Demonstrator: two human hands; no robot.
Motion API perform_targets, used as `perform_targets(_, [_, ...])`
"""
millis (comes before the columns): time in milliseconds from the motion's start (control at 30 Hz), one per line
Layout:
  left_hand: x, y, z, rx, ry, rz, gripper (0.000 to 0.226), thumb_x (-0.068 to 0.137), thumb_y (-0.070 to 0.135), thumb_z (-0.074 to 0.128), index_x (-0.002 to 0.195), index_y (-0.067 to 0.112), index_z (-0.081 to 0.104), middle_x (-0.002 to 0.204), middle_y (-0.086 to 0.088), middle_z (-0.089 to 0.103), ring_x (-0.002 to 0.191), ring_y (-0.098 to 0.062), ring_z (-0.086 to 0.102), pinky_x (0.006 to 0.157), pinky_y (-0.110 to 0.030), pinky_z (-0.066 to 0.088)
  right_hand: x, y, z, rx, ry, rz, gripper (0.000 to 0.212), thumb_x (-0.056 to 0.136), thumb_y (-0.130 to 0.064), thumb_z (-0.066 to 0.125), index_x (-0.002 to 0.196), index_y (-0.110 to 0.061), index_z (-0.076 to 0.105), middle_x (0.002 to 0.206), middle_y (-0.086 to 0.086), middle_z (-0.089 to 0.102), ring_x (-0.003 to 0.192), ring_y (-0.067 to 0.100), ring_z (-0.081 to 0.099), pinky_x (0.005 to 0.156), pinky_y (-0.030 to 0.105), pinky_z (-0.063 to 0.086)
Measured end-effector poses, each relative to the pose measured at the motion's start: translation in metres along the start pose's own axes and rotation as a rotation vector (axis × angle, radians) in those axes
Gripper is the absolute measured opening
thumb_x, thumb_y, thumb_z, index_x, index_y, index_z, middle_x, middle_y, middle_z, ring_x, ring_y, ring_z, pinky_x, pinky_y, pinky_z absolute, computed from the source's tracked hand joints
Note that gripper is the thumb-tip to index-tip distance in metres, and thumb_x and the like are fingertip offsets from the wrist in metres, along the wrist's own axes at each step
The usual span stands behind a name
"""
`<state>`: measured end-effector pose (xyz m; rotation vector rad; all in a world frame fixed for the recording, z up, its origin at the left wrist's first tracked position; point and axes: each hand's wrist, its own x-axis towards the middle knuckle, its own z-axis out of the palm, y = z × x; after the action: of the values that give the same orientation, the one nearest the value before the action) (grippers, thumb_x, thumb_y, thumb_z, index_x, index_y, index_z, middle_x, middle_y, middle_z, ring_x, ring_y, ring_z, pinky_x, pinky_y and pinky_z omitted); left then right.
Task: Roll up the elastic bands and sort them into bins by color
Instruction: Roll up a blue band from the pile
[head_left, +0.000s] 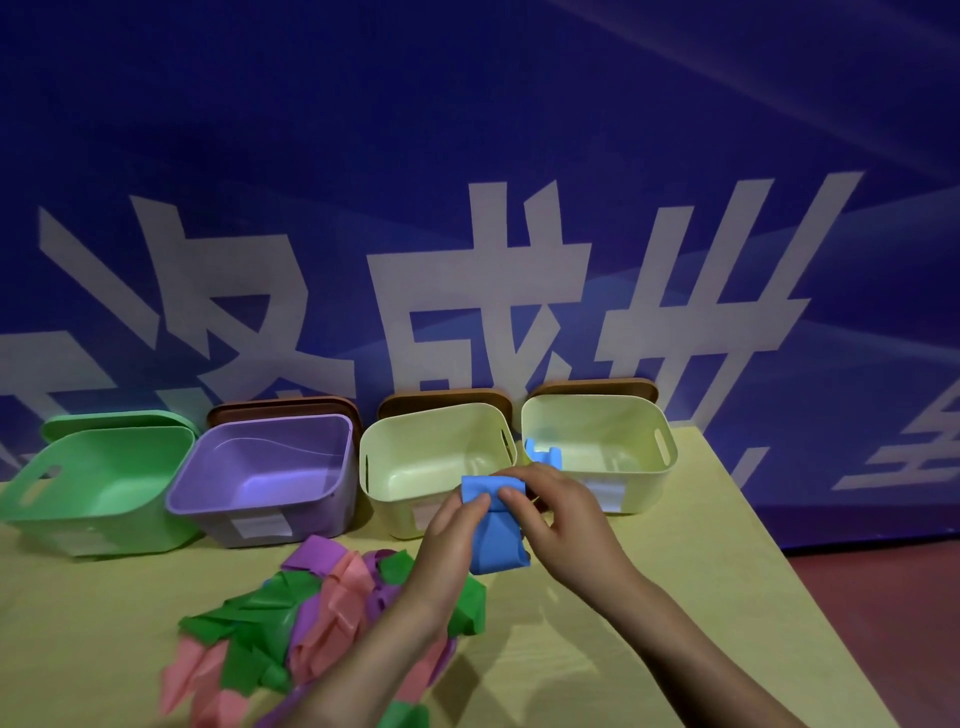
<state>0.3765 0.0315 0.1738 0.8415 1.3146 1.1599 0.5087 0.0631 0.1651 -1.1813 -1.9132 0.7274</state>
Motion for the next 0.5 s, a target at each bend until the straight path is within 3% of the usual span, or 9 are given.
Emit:
perform_targets(67, [0.0016,0.0017,-0.0003,0.022,-0.029,0.008,0.020,0.099,0.019,0.045,0.102,0.020,0.064,0.096,-0.008,0.067,0.087,-0.023,0.064,0.075,-0.037,0.051,-0.0023,0.0017,0.0018,-0.043,0.074,-0.046,0.032,0.092,-0.041,0.045,0.102,-0.023,0.069,0.084,-0.012,0.061,0.076,0.006,0.056,0.065,0.019,0.045])
perform_targets(133, [0.0021,0.0038,-0.0009,-0.027,-0.071,0.002,0.020,0.098,0.019,0.047,0.103,0.010,0.065,0.088,-0.012,0.066,0.070,-0.024,0.065,0.065,-0.037,0.054,-0.0022,0.0034,0.0003,-0.070,0.126,-0.089,0.031,0.091,-0.040,0.046,0.103,-0.023,0.069,0.080,-0.017,0.057,0.073,0.001,0.053,0.064,0.014,0.041])
perform_targets(267, [0.0062,0.0012,-0.0027,0.068,-0.031,0.000,0.030,0.096,0.023,0.051,0.093,-0.004,0.063,0.059,-0.006,0.058,0.041,-0.015,0.044,0.043,-0.022,0.037,-0.0032,0.0048,-0.0031,-0.048,0.135,-0.112,0.029,0.091,-0.036,0.049,0.110,-0.027,0.069,0.086,-0.017,0.061,0.077,0.000,0.055,0.062,0.011,0.040])
perform_targets(367, [0.0068,-0.0002,-0.0028,0.057,0.000,-0.010,0.027,0.096,0.021,0.053,0.088,-0.002,0.063,0.049,0.000,0.055,0.038,-0.012,0.035,0.040,-0.019,0.030,-0.0051,0.0065,-0.0018,-0.037,0.141,-0.141,0.030,0.092,-0.032,0.051,0.115,-0.024,0.068,0.094,-0.013,0.066,0.081,-0.004,0.055,0.067,0.005,0.038])
perform_targets(500, [0.0040,-0.0008,-0.0022,-0.049,-0.034,-0.008,0.021,0.098,0.014,0.045,0.092,0.001,0.061,0.054,-0.007,0.059,0.040,-0.013,0.040,0.046,-0.022,0.036,-0.0064,0.0098,0.0013,-0.047,0.118,-0.161,0.032,0.091,-0.027,0.053,0.121,-0.022,0.066,0.098,-0.011,0.064,0.082,-0.006,0.053,0.072,0.006,0.040])
